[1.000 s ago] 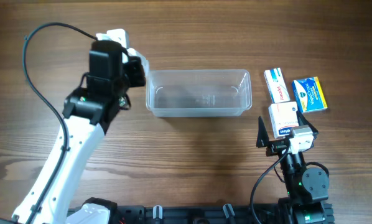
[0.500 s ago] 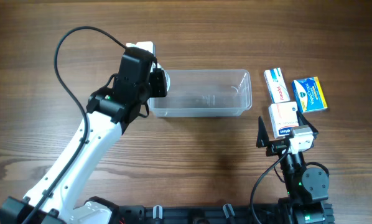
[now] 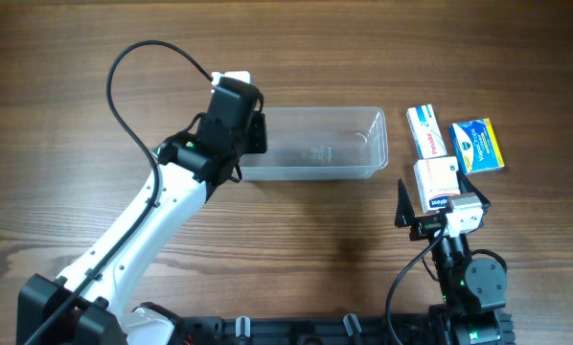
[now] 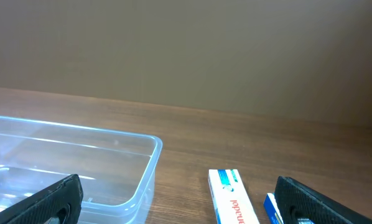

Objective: Pack container
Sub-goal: 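Lift the spray bottle with the left gripper and carry it over the container, then lower the bottle into the container and open the left gripper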

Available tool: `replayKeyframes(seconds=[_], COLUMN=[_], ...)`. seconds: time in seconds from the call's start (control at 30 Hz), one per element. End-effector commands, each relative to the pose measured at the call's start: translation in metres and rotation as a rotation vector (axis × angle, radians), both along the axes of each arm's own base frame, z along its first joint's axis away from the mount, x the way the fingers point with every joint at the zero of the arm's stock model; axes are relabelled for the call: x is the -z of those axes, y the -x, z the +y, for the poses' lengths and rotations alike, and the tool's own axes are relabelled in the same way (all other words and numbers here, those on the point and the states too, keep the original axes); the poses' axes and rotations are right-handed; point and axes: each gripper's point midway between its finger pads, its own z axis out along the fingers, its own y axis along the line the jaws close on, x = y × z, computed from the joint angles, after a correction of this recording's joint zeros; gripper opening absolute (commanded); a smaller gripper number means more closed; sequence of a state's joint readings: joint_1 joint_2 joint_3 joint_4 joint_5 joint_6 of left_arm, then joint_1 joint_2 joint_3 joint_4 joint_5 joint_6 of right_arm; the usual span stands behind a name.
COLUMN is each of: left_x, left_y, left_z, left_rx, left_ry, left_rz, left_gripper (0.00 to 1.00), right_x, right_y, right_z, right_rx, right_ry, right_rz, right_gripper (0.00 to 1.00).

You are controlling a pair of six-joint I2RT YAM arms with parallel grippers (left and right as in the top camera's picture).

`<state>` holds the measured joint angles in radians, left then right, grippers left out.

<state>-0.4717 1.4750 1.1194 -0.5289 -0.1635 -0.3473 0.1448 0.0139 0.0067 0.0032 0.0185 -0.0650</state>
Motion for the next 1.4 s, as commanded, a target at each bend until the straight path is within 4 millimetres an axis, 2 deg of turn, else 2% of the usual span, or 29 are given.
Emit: replayKeyframes(seconds=[0.0,0.6,1.03,1.37], left_x=[0.000,0.051,0.066,0.068], left_y=[-0.006,-0.012,-0.015,-0.016], left_z=[0.006,0.009,0.010,0.010], left_rx=[-0.044,-0.060,-0.068,-0.068], left_ry=[-0.037,-0.123,-0.149,-0.149], left_rz=[-0.022,0.080,0.099,0.099], left_gripper=[0.20,0.20,0.20,0.21], right_x=[-0.001,-0.001,-0.001,-0.001], right_y=[0.000,0.000,0.000,0.000], right_z=[0.002,0.002,0.002,0.002], right_rx=[-0.014,-0.014,-0.014,-0.014], right_ry=[-0.016,-0.015,-0.015,-0.015], right_rz=[-0.001,-0.001,-0.001,-0.001], right_gripper=[1.00,1.00,1.00,1.00])
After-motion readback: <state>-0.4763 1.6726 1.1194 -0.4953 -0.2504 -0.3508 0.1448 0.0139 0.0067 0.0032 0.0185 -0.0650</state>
